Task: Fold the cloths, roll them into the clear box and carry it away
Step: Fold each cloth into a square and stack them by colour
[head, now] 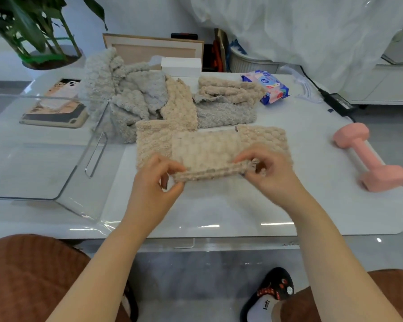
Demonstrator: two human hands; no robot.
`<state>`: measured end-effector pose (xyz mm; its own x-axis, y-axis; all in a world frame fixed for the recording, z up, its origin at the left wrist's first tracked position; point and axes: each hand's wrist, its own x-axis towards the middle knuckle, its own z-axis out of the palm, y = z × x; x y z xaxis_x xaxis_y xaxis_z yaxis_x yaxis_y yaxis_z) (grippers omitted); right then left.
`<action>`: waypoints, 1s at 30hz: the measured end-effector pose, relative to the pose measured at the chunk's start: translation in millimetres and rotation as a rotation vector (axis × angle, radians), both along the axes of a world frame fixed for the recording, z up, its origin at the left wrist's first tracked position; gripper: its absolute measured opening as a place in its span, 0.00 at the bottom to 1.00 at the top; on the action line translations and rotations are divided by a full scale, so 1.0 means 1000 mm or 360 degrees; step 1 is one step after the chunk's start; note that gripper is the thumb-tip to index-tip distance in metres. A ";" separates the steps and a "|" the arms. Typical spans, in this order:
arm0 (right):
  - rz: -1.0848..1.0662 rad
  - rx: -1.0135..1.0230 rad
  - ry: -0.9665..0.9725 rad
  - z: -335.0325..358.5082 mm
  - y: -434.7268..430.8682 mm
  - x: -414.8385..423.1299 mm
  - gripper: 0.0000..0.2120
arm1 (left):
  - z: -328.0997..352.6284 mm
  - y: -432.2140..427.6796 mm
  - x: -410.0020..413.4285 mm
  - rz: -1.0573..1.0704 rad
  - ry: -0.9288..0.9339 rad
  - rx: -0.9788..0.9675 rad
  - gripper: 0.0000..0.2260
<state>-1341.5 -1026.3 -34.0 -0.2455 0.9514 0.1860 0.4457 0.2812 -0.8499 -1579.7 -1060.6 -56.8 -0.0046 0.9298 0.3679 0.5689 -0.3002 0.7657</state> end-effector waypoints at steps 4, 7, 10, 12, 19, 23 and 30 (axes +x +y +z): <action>0.0196 -0.0383 -0.0604 -0.060 -0.023 0.000 0.25 | -0.047 -0.022 -0.005 -0.0083 0.0191 -0.0600 0.13; 0.0105 -0.0617 -0.0588 -0.068 -0.030 -0.002 0.22 | -0.062 -0.030 -0.009 -0.0212 0.0330 -0.0969 0.16; -0.0286 -0.0618 -0.0374 -0.059 -0.018 -0.003 0.14 | -0.054 -0.017 -0.013 -0.0069 0.0189 -0.1112 0.10; -0.0522 -0.0696 -0.0170 -0.058 -0.007 -0.008 0.07 | -0.049 -0.005 -0.010 0.0206 -0.0089 -0.1162 0.04; -0.0579 -0.0867 -0.0417 -0.069 -0.002 -0.045 0.12 | -0.054 0.012 0.021 0.0372 -0.0065 -0.1276 0.15; -0.0555 -0.0762 -0.0406 -0.077 -0.007 -0.046 0.10 | -0.060 0.008 0.029 0.0357 -0.0177 -0.1101 0.11; -0.0702 -0.0379 0.0096 -0.053 0.001 -0.029 0.12 | -0.038 0.018 0.047 0.0350 -0.0621 -0.0725 0.19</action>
